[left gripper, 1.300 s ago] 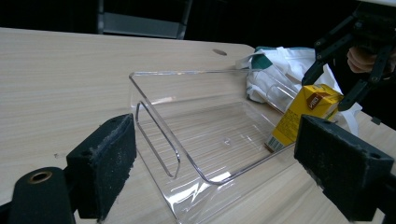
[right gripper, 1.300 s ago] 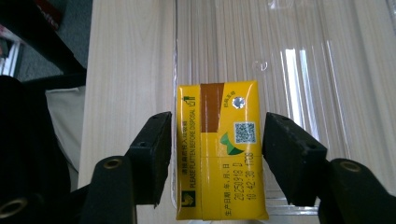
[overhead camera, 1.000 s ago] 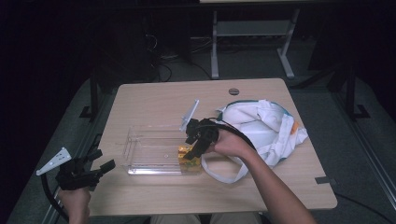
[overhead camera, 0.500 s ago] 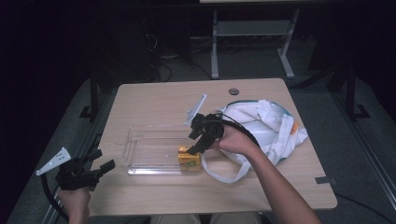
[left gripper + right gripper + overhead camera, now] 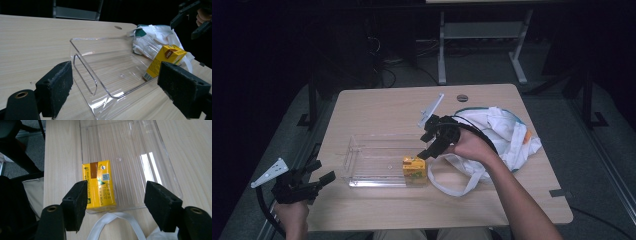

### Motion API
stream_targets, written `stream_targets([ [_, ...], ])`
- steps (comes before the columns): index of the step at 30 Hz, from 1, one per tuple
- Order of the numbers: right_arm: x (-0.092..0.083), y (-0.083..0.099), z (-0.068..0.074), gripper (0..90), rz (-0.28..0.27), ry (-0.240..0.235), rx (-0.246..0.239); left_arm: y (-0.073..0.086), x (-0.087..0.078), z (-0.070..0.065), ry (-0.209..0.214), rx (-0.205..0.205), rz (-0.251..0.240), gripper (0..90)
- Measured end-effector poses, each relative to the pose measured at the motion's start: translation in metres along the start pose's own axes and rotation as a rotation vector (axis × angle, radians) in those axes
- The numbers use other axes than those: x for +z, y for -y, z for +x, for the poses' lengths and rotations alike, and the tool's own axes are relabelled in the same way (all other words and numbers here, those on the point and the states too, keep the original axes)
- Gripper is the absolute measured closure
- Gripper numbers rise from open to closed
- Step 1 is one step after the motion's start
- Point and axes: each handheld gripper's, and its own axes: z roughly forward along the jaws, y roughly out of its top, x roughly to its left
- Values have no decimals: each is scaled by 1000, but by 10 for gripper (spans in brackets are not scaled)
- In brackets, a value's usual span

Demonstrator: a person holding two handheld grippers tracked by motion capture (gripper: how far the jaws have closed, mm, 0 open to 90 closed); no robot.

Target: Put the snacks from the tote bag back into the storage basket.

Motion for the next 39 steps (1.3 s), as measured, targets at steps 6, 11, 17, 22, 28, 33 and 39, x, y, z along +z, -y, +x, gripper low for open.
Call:
stream_targets([
  [6, -11, 6, -3, 344, -14, 17, 18, 0, 0, 0, 1, 3, 4, 126],
  [11, -20, 12, -5, 342, -23, 44, 36, 0, 0, 0, -1, 3, 3, 126],
  [17, -29, 22, -8, 336, -30, 65, 52, 0, 0, 0, -2, 2, 4, 126],
  [22, -35, 29, -9, 335, -37, 72, 67, 0, 0, 0, -3, 3, 5, 126],
  [28, -42, 36, -11, 335, -43, 90, 87, 0, 0, 0, -3, 3, 4, 126],
  [33, -47, 41, -12, 335, -45, 98, 96, 0, 1, -1, -3, 0, 3, 126],
  [39, -53, 46, -12, 333, -43, 111, 110, 0, 0, 0, -3, 4, 3, 126],
])
